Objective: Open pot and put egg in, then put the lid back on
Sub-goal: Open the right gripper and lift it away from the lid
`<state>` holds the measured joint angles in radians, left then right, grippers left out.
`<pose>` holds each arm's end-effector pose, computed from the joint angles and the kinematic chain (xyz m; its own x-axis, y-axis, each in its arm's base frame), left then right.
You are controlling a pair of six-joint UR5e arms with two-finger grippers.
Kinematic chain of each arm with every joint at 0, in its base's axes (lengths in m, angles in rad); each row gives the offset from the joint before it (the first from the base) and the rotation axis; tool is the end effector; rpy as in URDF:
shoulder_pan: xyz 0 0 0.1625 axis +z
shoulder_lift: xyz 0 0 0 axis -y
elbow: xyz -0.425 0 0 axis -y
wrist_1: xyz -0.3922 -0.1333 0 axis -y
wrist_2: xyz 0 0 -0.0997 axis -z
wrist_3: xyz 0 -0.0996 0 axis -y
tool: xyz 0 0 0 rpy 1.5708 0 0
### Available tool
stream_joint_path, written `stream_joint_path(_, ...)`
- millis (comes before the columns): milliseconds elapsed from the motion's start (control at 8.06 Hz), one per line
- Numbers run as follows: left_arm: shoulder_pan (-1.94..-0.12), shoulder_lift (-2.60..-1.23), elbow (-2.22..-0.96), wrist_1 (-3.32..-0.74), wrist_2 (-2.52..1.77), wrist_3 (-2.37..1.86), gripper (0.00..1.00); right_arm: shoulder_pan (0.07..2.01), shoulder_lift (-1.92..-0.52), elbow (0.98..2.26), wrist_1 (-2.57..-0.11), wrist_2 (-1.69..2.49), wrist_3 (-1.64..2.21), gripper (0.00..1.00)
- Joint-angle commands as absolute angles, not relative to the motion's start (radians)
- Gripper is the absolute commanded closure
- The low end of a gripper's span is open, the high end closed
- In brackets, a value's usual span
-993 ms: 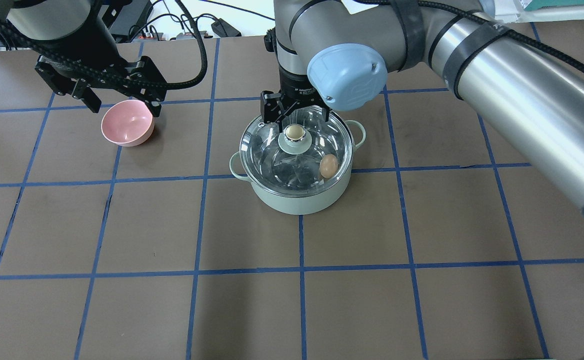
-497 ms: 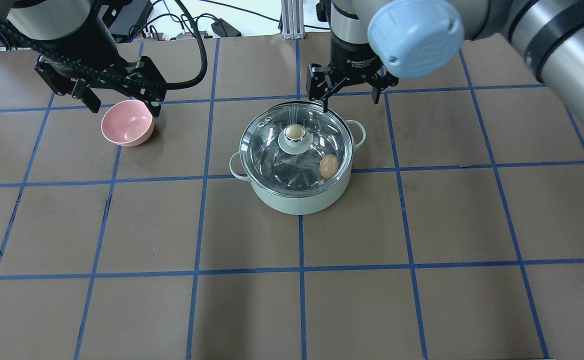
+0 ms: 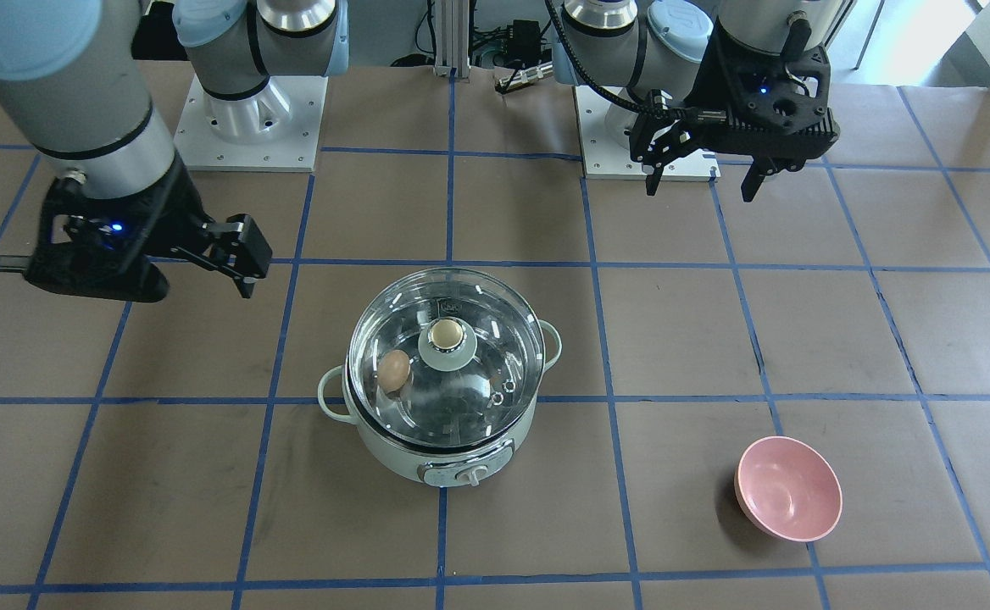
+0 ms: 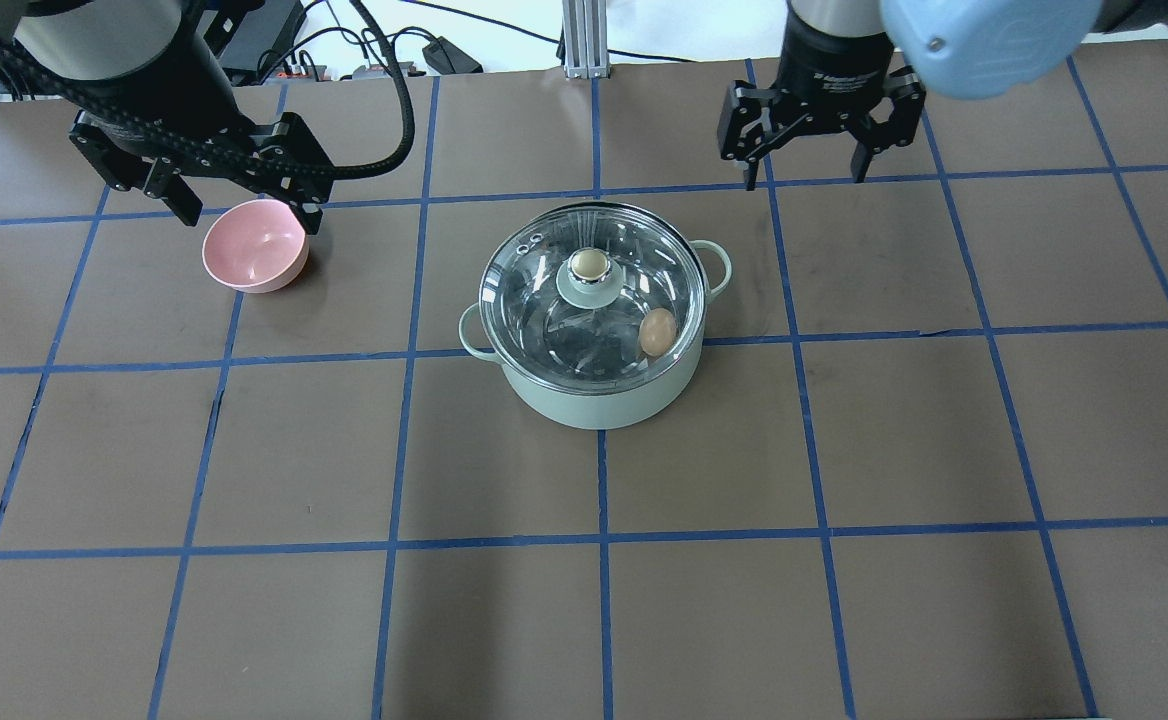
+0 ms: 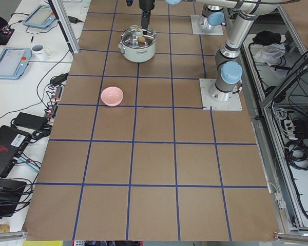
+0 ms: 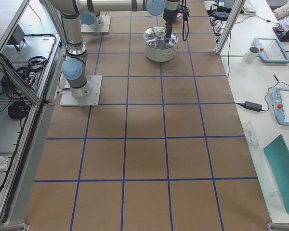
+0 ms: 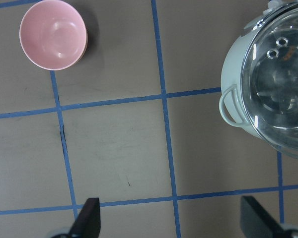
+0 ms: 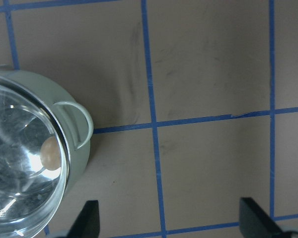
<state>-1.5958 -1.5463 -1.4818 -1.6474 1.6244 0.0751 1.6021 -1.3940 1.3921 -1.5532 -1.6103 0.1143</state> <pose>-0.1400 -0.4792 0.5361 -0.9936 0.0979 -0.0562 0.0998 0.9945 -0.0328 0.1470 -0.5607 0.4805 -0.9958 0.0823 0.0410 0.0828 0.9965 0.0111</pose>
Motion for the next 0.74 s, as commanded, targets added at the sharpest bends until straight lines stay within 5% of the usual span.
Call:
stream_joint_path(0, -1.597, -1.546, -1.482, -1.647, 1.623, 0.075, 0.0, 1.525, -1.437, 1.394, -1.511, -1.609, 0.114, 0.0)
stream_joint_path(621, -1.6, -1.546, -1.485, -1.646, 1.623, 0.069, 0.0, 1.522, -1.451, 1.41, -1.508, -1.611, 0.114, 0.0)
